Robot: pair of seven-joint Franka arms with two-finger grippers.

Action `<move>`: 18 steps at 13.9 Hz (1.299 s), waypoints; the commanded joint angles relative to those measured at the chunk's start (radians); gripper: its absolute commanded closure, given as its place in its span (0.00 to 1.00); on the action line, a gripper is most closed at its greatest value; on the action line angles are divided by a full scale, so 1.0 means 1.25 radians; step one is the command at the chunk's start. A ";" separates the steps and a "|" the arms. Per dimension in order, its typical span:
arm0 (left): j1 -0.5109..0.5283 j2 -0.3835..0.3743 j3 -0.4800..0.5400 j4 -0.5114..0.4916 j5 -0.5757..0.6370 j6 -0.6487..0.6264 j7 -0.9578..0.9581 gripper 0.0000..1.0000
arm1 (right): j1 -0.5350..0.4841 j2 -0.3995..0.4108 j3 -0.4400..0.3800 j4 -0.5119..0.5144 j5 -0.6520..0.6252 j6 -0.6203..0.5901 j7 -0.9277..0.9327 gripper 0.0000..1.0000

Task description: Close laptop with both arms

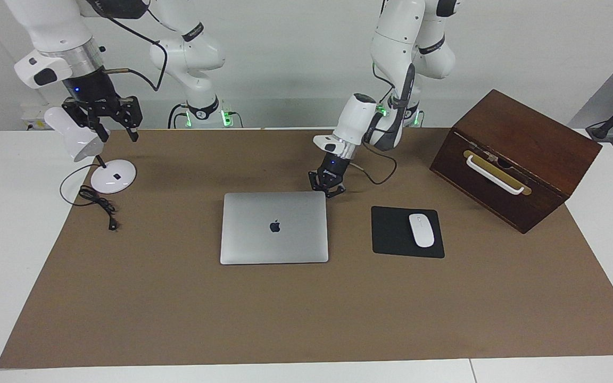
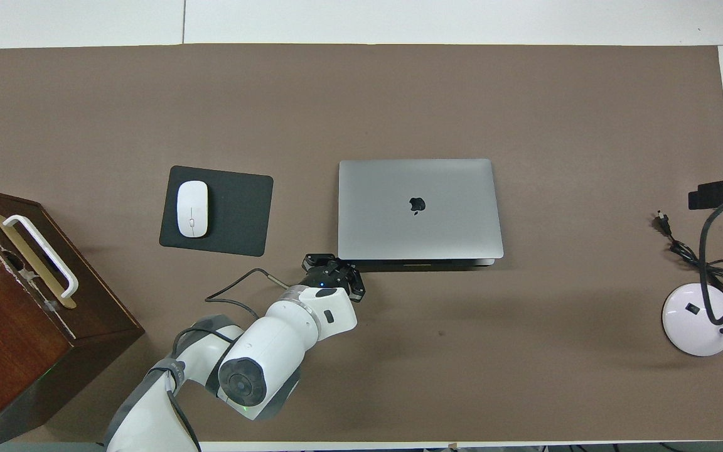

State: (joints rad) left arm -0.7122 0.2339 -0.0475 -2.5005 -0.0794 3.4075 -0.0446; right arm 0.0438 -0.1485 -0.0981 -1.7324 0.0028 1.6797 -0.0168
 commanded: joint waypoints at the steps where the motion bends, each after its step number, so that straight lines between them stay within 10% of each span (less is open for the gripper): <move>1: -0.006 -0.073 0.004 -0.033 0.017 -0.103 -0.029 1.00 | -0.014 -0.004 0.009 -0.002 -0.012 0.014 -0.012 0.00; 18: 0.021 -0.364 0.024 0.064 -0.014 -0.735 -0.039 1.00 | -0.042 0.015 0.002 -0.004 -0.014 0.076 -0.028 0.00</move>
State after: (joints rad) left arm -0.7092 -0.1566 -0.0231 -2.4488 -0.0838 2.6087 -0.0845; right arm 0.0091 -0.1299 -0.1031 -1.7330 -0.0017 1.7574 -0.0297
